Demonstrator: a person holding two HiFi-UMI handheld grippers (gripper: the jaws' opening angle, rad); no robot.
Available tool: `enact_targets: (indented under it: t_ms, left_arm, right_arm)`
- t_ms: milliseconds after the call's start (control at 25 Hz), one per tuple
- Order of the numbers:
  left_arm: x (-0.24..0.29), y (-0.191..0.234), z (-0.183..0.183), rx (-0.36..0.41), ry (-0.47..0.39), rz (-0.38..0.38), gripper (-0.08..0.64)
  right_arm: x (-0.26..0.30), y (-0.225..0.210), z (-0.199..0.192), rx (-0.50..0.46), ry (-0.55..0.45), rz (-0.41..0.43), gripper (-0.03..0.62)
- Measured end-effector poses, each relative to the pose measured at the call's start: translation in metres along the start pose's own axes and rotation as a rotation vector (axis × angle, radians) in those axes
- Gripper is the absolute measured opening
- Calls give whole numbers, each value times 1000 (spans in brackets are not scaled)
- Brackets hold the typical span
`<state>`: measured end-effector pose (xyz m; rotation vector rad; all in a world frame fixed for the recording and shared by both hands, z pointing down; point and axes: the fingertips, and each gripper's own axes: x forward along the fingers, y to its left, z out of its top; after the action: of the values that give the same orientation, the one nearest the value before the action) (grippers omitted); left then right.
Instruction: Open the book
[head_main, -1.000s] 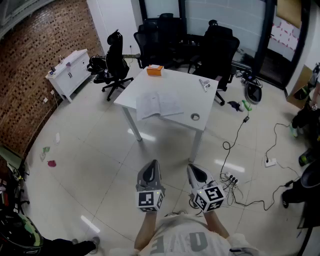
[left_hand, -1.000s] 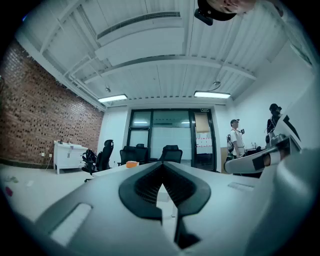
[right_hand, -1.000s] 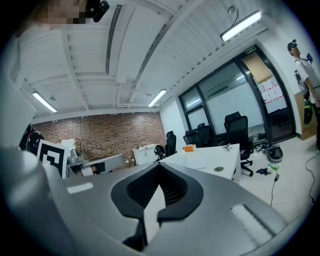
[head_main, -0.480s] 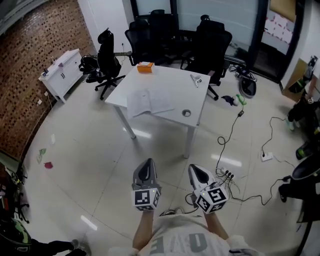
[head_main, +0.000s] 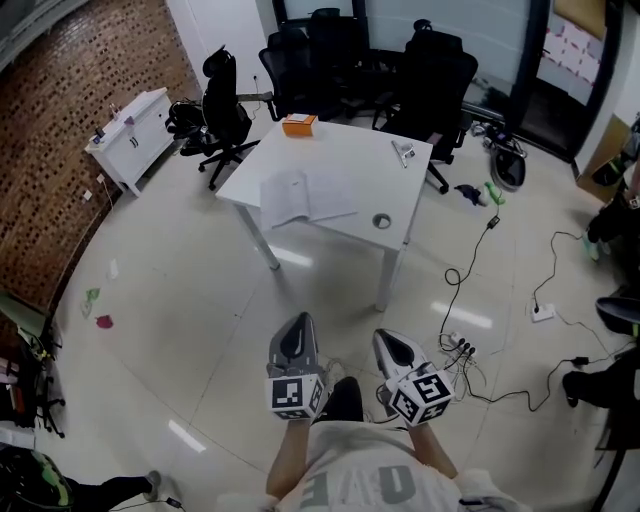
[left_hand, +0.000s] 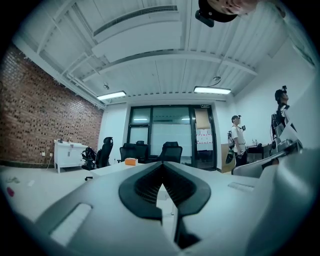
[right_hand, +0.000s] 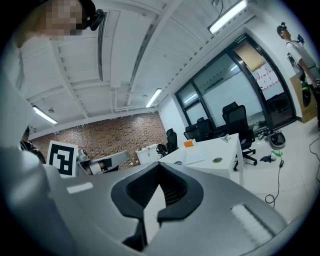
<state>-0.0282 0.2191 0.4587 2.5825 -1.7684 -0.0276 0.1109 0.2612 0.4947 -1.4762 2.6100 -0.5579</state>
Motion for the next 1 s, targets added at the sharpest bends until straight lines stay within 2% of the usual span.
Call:
enact_targets:
  t_ms: [200,360,800,1000]
  left_arm:
    - [35,6,-11,-28,-4,-14,18]
    - [80,25,-22,-50,2,-29,18]
    - [242,139,-7,-68,-9,-43,18]
    - [295,178,-5,-61,-1,-65,18]
  right_arm:
    - [28,-20,-4,13,26,9,3]
    - [77,-41,1,12,41,14,3]
    - [272,-83,54,-14,53,15,3]
    - [338,-93,67,-34,59,-4,4]
